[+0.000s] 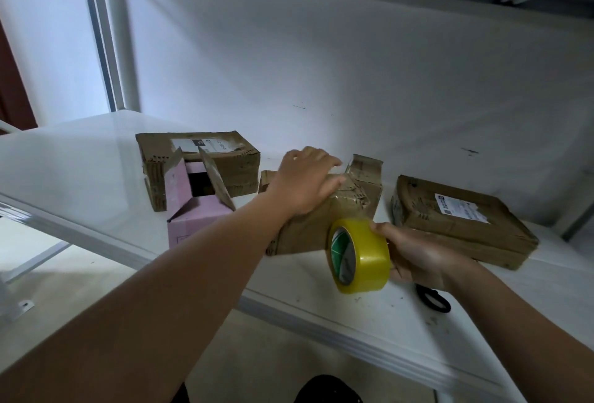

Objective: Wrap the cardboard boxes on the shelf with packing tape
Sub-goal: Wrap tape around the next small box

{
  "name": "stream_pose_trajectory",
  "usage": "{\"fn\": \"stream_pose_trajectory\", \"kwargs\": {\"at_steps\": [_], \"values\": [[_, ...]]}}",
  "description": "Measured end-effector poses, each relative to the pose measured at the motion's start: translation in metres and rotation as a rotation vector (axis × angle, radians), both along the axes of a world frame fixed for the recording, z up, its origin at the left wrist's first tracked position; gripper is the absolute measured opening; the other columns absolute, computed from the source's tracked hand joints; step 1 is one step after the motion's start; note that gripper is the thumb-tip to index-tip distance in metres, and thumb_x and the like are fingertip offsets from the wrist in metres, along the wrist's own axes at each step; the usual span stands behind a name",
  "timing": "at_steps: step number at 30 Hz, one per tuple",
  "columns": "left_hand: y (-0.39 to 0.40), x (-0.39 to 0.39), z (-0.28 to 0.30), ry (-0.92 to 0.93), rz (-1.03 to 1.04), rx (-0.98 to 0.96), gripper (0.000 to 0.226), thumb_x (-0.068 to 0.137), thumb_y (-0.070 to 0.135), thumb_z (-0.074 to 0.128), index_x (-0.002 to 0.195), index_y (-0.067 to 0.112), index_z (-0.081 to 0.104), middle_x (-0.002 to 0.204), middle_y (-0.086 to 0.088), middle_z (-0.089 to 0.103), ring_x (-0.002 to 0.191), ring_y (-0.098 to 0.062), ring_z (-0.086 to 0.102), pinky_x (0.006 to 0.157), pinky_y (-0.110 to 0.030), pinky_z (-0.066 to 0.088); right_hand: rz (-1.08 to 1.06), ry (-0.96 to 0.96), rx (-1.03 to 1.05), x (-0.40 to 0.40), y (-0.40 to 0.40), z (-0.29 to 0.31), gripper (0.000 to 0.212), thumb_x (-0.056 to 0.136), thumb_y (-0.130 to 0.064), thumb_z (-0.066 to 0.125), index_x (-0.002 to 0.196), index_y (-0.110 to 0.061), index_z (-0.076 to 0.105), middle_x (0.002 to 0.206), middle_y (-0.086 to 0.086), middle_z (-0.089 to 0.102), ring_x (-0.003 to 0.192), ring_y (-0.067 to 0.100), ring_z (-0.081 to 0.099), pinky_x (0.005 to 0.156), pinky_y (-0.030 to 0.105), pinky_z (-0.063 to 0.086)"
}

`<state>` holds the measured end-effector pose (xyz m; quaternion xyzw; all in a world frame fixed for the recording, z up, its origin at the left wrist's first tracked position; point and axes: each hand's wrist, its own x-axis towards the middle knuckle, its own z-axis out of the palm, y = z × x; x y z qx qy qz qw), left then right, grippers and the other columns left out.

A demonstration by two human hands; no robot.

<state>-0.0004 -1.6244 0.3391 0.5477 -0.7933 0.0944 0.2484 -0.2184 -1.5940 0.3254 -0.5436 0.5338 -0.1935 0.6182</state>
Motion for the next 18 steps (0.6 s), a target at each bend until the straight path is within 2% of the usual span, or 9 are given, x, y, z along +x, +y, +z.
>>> {"fn": "stream_pose_trajectory", "kwargs": {"at_steps": [2,4,7,9,12,15,17,18], "values": [[0.013,-0.013,-0.001,-0.083,-0.178,-0.006,0.050,0.096,0.050,0.042,0.136,0.020,0.046,0.130,-0.002,0.055,0.115,-0.016,0.049,0.092,-0.033,0.038,0.028,-0.023,0.025,0.000,0.002,0.000,0.035,0.101,-0.036,0.037,0.119,-0.010,0.053,0.094,0.013,0.067,0.081,0.019,0.066,0.075,0.031,0.055],[0.028,-0.032,-0.008,-0.091,-0.281,0.126,0.049,0.094,0.050,0.047,0.131,0.018,0.049,0.123,-0.003,0.057,0.105,-0.013,0.051,0.082,-0.029,0.040,0.078,-0.027,0.040,-0.001,0.004,0.001,0.036,0.101,-0.035,0.036,0.118,-0.009,0.055,0.092,0.012,0.070,0.082,0.019,0.068,0.074,0.031,0.058],[0.036,-0.042,-0.011,0.086,-0.207,0.358,0.051,0.091,0.054,0.051,0.119,0.012,0.054,0.113,-0.006,0.059,0.101,-0.020,0.054,0.080,-0.032,0.042,0.083,-0.019,0.047,-0.002,0.005,0.004,0.039,0.100,-0.037,0.039,0.119,-0.007,0.054,0.103,0.018,0.067,0.095,0.027,0.066,0.086,0.037,0.057],[0.036,-0.038,-0.005,0.228,-0.136,0.527,0.048,0.090,0.055,0.052,0.106,0.010,0.056,0.097,-0.005,0.057,0.089,-0.019,0.053,0.072,-0.031,0.041,0.091,0.003,0.060,-0.003,0.006,0.005,0.040,0.099,-0.039,0.040,0.120,-0.007,0.052,0.111,0.024,0.065,0.107,0.035,0.062,0.094,0.042,0.052],[0.039,-0.035,0.005,0.268,-0.148,0.599,0.037,0.092,0.043,0.056,0.091,0.007,0.062,0.080,-0.006,0.049,0.073,-0.018,0.044,0.066,-0.030,0.033,0.106,0.013,0.080,-0.003,0.008,0.005,0.039,0.099,-0.037,0.041,0.119,-0.006,0.052,0.114,0.025,0.065,0.108,0.036,0.062,0.094,0.041,0.052],[0.041,-0.039,0.013,0.341,-0.149,0.614,0.024,0.092,0.030,0.062,0.080,0.009,0.060,0.076,-0.007,0.051,0.071,-0.019,0.046,0.065,-0.028,0.036,0.089,0.040,0.067,0.000,0.009,0.006,0.035,0.099,-0.036,0.041,0.115,-0.006,0.052,0.108,0.021,0.063,0.103,0.032,0.059,0.092,0.038,0.052],[0.040,-0.041,0.017,0.366,-0.099,0.645,0.020,0.090,0.026,0.064,0.091,0.007,0.070,0.093,-0.005,0.067,0.087,-0.018,0.060,0.080,-0.030,0.047,0.087,0.065,0.049,0.001,0.010,0.008,0.034,0.099,-0.036,0.041,0.113,-0.007,0.052,0.104,0.019,0.062,0.101,0.030,0.058,0.092,0.038,0.051],[0.039,-0.043,0.018,0.377,-0.071,0.648,0.021,0.089,0.024,0.065,0.100,0.007,0.071,0.104,-0.006,0.069,0.098,-0.018,0.061,0.089,-0.031,0.046,0.082,0.078,0.037,0.001,0.010,0.008,0.032,0.099,-0.035,0.041,0.112,-0.008,0.053,0.101,0.017,0.064,0.098,0.029,0.059,0.091,0.037,0.051]]}}
